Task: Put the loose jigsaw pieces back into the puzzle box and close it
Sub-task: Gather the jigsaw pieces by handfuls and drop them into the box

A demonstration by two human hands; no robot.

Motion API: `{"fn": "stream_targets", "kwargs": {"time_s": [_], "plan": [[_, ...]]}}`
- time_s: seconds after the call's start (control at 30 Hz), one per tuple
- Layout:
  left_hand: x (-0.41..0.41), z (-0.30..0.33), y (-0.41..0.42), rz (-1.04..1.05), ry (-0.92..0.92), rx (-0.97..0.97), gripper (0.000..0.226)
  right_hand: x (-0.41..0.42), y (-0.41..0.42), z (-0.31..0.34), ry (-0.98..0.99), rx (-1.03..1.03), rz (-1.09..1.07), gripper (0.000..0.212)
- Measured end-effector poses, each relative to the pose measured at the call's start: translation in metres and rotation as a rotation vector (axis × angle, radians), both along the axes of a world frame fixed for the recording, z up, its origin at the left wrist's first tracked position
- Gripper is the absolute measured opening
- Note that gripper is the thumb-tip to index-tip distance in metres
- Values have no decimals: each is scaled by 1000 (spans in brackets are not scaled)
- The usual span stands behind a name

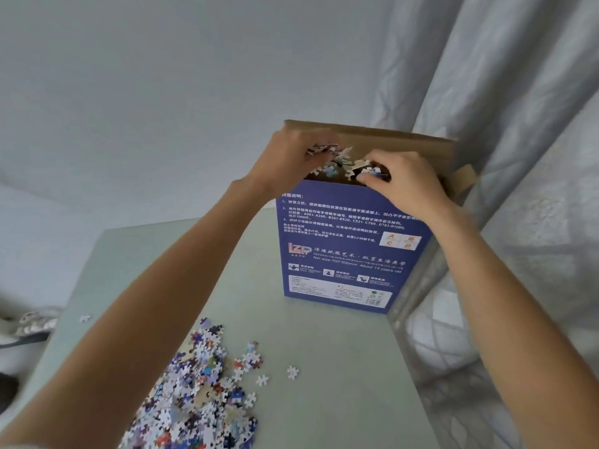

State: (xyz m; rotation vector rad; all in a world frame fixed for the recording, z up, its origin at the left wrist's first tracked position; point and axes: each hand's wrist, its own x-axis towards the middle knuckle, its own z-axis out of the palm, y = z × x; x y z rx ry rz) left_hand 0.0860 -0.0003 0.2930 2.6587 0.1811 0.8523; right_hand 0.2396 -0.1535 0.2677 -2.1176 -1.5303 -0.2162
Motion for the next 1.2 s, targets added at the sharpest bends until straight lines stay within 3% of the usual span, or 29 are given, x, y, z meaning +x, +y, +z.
{"fn": "stream_targets", "kwargs": {"time_s": [0.2,0.33,0.47,0.6,0.73,0.83,0.97,1.1,1.2], "plan": [[21,-11,5,-61,122,106,23,1,-5,1,123,15,16,27],[20,-15,6,-9,168,153,23,1,-7,3,90,70,6,19],[13,-16,6,39,205,83,23,0,-6,1,2,122,-8,9],[14,-15,8,86,217,-1,18,-2,-3,1,7,107,-22,10],[10,-11,4,107,192,39,18,-7,-1,5,-27,111,3,17],[-2,-16,-4,75,57,168,16,-12,-1,8,-66,182,17,14],[-37,-40,-20,67,-329,363,12,-38,-7,-5,-172,457,10,19],[-88,-93,-37,124,-295,206,15,-90,-21,-63,-174,511,92,20],[-139,-142,-47,288,-79,3,23,-135,-30,-127,-41,361,135,18]]}}
